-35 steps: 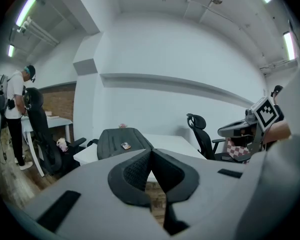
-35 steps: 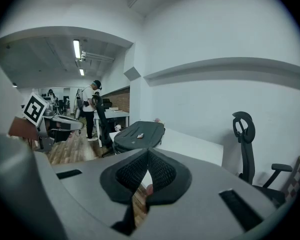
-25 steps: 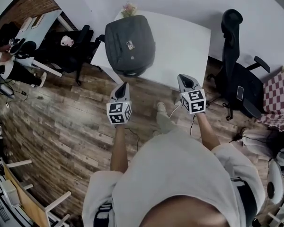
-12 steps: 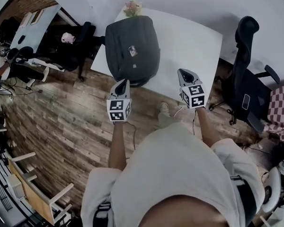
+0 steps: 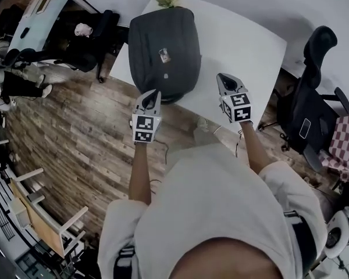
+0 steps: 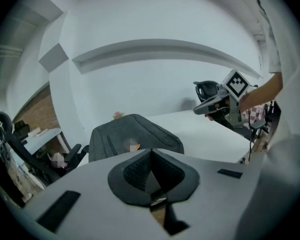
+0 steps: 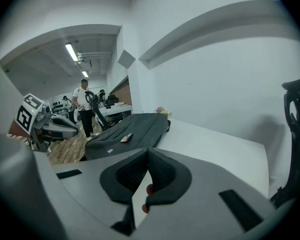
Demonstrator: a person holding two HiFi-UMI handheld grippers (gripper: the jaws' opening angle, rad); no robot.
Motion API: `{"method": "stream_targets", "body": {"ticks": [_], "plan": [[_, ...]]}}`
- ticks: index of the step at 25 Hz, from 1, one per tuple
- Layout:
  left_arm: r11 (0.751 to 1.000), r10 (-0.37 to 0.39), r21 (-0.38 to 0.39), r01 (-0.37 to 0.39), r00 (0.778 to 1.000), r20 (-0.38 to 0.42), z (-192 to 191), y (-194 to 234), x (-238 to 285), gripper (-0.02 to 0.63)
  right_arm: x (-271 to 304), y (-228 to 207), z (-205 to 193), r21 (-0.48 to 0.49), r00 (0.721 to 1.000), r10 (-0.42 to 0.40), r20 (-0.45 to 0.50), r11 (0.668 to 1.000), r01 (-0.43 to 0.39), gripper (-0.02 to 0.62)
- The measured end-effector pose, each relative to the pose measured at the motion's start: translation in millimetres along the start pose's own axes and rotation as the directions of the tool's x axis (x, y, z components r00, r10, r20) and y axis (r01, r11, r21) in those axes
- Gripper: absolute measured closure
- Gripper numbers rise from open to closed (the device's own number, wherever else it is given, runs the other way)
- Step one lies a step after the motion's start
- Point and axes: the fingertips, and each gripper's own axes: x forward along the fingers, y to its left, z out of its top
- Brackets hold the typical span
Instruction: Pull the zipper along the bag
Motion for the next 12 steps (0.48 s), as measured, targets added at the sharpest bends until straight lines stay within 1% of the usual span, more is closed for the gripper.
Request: {"method": "stream_targets", "body": {"ticks": [3, 5, 9, 12], "plan": [[0.994, -0.033, 0.099, 0.038, 0.998, -0.058, -10.7, -8.0, 5.7, 0.58, 9.4, 0.1, -2.6, 0.002, 1.0, 0.013, -0.015, 1.0, -0.013, 0.581], [0.982, -0.065, 0.171, 0.082, 0.993, -0.103, -20.2, -13.4, 9.7, 0.578, 15.4, 1.8, -5.7, 0.009, 0.999, 0.019, -0.026, 1.0, -0.019, 0.581], [0.936, -0.135, 0.3, 0.183, 0.976, -0.173, -31.2, -20.8, 20.4, 0.578, 28.0, 2.3, -11.5, 0.01, 0.998, 0.018, -0.052, 1.0, -0.018, 0.581], [0.907, -0.178, 0.345, 0.242, 0.962, -0.207, -38.7, -23.4, 25.5, 0.578, 34.3, 3.7, -12.8, 0.003, 0.997, 0.006, -0.07, 1.0, -0.006, 0.581]]}}
